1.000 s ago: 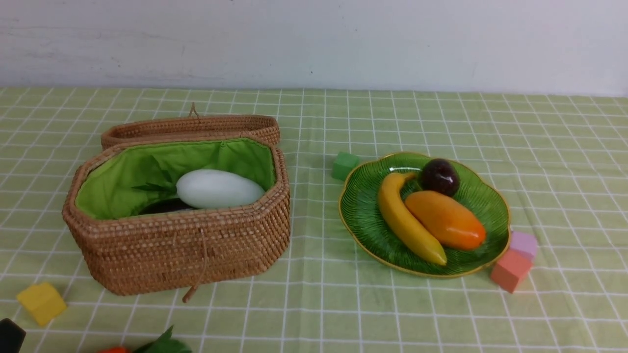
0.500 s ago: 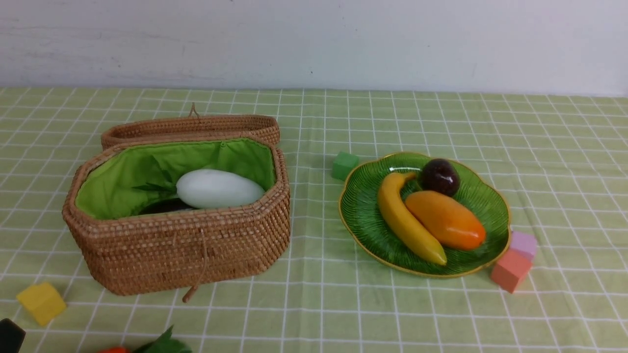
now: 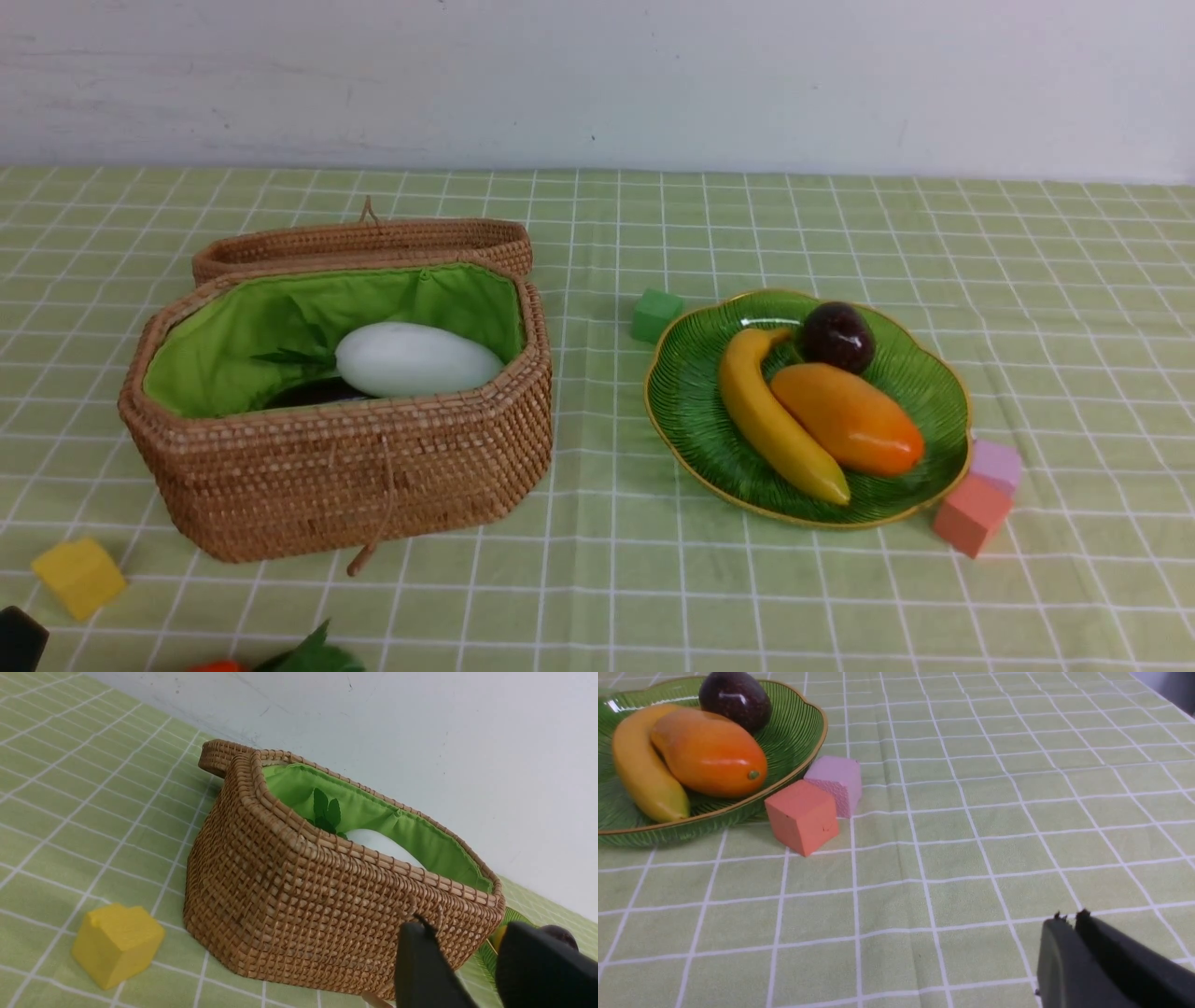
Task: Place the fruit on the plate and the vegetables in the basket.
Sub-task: Use the left arm to grab a carrot and put it into the left basket
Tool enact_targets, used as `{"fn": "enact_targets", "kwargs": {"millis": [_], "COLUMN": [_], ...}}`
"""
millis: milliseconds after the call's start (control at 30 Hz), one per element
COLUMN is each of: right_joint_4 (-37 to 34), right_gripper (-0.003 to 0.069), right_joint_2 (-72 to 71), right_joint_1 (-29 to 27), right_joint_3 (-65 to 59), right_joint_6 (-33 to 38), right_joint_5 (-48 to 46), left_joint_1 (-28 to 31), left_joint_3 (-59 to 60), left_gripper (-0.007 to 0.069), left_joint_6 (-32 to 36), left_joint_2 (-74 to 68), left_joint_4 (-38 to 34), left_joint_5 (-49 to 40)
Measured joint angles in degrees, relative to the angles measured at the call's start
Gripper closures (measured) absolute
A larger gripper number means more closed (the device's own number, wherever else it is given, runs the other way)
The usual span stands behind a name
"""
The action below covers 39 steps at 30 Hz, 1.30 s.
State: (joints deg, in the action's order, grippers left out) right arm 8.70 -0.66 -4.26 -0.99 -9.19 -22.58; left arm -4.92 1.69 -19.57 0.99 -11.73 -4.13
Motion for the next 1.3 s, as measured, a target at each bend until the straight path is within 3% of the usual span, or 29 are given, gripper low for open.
{"fn": "enact_targets", "kwargs": {"millis": [200, 300, 467, 600, 733, 867, 967, 1100, 1300], "right_joint_4": [0.0, 0.0, 0.0, 0.0, 0.0, 0.0, 0.0, 0.0, 0.0], "right_gripper": [0.0605, 0.0603, 0.0597, 0.059, 0.0586, 0.0578, 0.0574, 0.0568, 0.0563], "right_joint_2": [0.0, 0.0, 0.0, 0.0, 0.0, 0.0, 0.0, 0.0, 0.0], "right_joint_1": [0.0, 0.0, 0.0, -0.06, -0.06, -0.06, -0.06, -0.06, -0.06], "right_joint_3": [0.0, 0.0, 0.0, 0.0, 0.0, 0.0, 0.0, 0.0, 0.0], "right_joint_6": [0.0, 0.0, 0.0, 0.0, 0.0, 0.0, 0.0, 0.0, 0.0], "right_joint_5": [0.0, 0.0, 0.0, 0.0, 0.0, 0.05, 0.05, 0.05, 0.05], "left_joint_1": [0.0, 0.0, 0.0, 0.0, 0.0, 0.0, 0.0, 0.0, 0.0], "left_joint_3": [0.0, 0.0, -0.88, -8.89, -22.62, -44.73, -55.8, -64.15, -66.16], "left_gripper": [0.0386, 0.0386, 0.0386, 0.0386, 0.0386, 0.0386, 0.0386, 0.0386, 0.0386], "left_joint_6": [-3.92, -7.67, -7.82, -6.44, -2.12, 6.69, 9.3, 10.69, 8.88], "left_joint_2": [0.0, 0.0, 0.0, -0.15, -4.51, -15.7, -25.14, -35.54, -45.59], "left_joint_4": [-3.03, -6.77, -8.57, -8.42, -5.78, -2.45, -1.53, -1.02, -4.03], "left_joint_5": [4.13, 10.67, 26.87, 27.2, 21.71, -0.41, -18.42, -38.13, -50.16]}}
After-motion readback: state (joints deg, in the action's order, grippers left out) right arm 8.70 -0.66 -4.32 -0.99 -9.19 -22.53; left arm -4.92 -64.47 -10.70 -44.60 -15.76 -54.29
